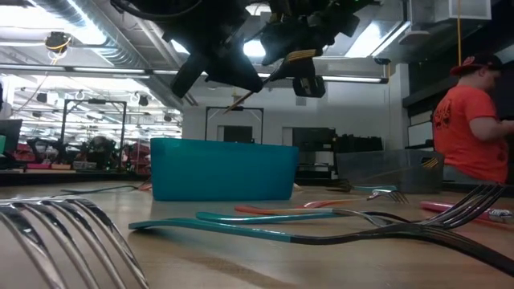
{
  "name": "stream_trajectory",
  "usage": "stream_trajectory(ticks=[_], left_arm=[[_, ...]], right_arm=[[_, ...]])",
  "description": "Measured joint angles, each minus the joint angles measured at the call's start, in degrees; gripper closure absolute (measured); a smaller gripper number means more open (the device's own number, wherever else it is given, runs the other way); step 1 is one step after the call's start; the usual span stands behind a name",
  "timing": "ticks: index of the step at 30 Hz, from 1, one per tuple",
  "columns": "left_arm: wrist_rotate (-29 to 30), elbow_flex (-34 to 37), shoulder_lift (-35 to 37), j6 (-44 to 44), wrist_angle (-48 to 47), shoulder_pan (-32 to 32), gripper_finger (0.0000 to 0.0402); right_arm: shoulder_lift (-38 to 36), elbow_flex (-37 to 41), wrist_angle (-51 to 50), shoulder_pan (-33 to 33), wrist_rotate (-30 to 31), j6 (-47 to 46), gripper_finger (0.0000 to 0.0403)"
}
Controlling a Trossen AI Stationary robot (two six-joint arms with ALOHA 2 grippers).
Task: Sort silverware by color (type)
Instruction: Put the golden fork into the black bin
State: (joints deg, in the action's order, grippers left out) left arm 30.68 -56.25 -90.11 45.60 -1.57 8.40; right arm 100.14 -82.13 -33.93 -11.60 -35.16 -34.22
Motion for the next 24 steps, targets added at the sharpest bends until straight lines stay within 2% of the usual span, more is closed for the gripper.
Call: stream_trajectory(ticks=[8,13,24], left_arm=[[0.66,0.00,0.00,0.00,0.07,0.00,0.0389],[3.78,0.04,-0.02,0.16,1.17,0.04,0.0389],[2.82,0.04,-0.02,0.37,1.06,0.00,0.0389]], right_arm=[[0.00,0.00,-0.41,0.26,0.17,0.00,0.0306],[0.00,0.00,-0.43,1.54,1.56,0.00,0.0306],[0.00,0.00,-0.44,2.62,4.57,0.00,0.0308]])
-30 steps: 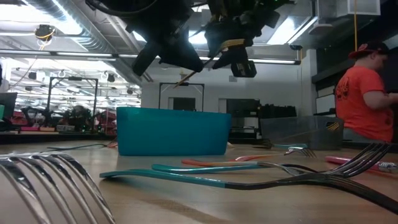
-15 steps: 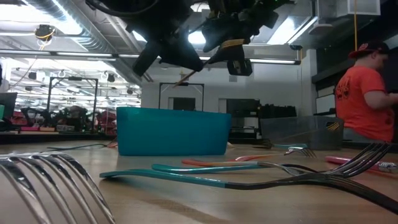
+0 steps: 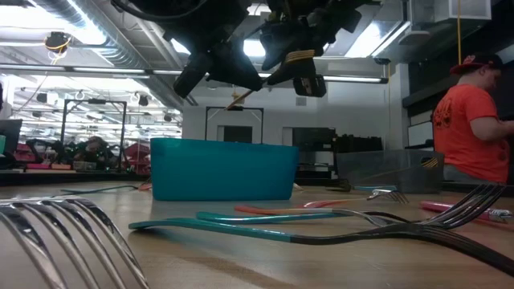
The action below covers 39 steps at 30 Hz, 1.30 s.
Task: Sort silverware by color (type)
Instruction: Put the golden fork into the black bin
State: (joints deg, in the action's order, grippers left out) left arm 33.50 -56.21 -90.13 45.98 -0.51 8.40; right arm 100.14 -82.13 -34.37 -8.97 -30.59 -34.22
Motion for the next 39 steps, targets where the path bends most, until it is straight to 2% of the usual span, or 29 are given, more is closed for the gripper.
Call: stream_trajectory(ticks=[3,11,16,30,39], left_arm=[[0.02,0.00,0.00,1.13,0.11,0.00,0.0389],[0.23,0.00,0.00,2.60,0.09,0.02,0.0389],[0.22,0.00,0.00,2.58,0.09,0.02,0.0387],[0.03,0.00,0.00,2.36,0.42,-0.02,0.0342],[1.87,0.00,0.00,0.37,0.86,2.31,0.0344]], right_arm=[[0.00,0.00,-0.13,0.00,0.09,-0.02,0.0323],[0.00,0.09,-0.68,-0.09,0.59,-0.17,0.0395],[0.00,0.11,-0.57,-0.09,0.61,-0.11,0.0394],[0.00,0.00,0.24,0.02,2.94,1.84,0.0402],[0.00,0.00,-2.98,-2.83,3.21,3.54,0.0402]])
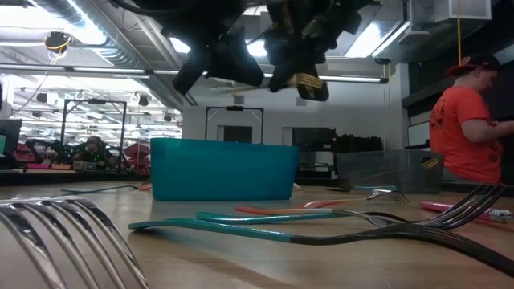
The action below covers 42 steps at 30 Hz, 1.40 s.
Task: Sort silverware by color (type)
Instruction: Put the golden fork into the black bin
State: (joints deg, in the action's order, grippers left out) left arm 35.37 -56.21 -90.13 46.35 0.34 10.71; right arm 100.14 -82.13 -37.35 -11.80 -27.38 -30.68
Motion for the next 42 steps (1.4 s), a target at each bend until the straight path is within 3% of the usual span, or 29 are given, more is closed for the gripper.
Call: stream_trajectory(ticks=[9,18,30,42], left_arm=[[1.61,0.00,0.00,-7.42,0.15,1.83,0.0346],[1.10,0.00,0.00,-16.00,-1.19,1.80,0.0346],[0.97,0.00,0.00,-22.46,-1.29,1.80,0.0347],[0.99,0.00,0.02,-25.40,-1.36,1.80,0.0347]], right_arm=[[-0.93,0.00,-7.47,-6.70,0.84,5.71,0.0403],[-9.16,0.00,-20.48,-13.10,8.44,16.32,0.0403],[-13.20,1.14,-31.57,-28.20,13.29,29.62,0.0403],[-13.18,11.75,-23.20,-39.07,15.30,29.73,0.0403]])
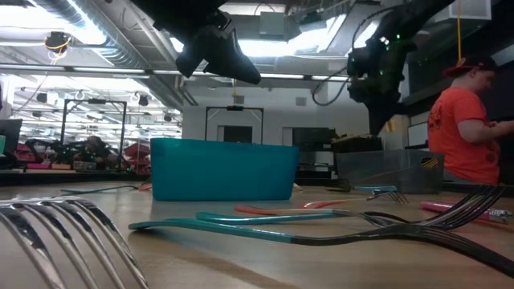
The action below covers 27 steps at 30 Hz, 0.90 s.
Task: Sort silverware by color (type)
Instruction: Put the golden fork into the black bin
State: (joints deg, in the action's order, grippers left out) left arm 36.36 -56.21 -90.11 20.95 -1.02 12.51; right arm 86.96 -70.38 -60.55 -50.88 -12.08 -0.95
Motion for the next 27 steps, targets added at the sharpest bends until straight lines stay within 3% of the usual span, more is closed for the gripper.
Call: stream_trajectory(ticks=[12,27], left_arm=[[0.00,0.00,0.00,-0.02,-0.02,0.00,0.0347],[0.15,0.00,0.00,-0.04,-0.02,0.00,0.0347]], right_arm=[[0.02,13.56,13.70,-0.26,4.04,-0.04,0.0403],[0.04,16.95,14.44,-0.15,4.13,-0.20,0.0394]])
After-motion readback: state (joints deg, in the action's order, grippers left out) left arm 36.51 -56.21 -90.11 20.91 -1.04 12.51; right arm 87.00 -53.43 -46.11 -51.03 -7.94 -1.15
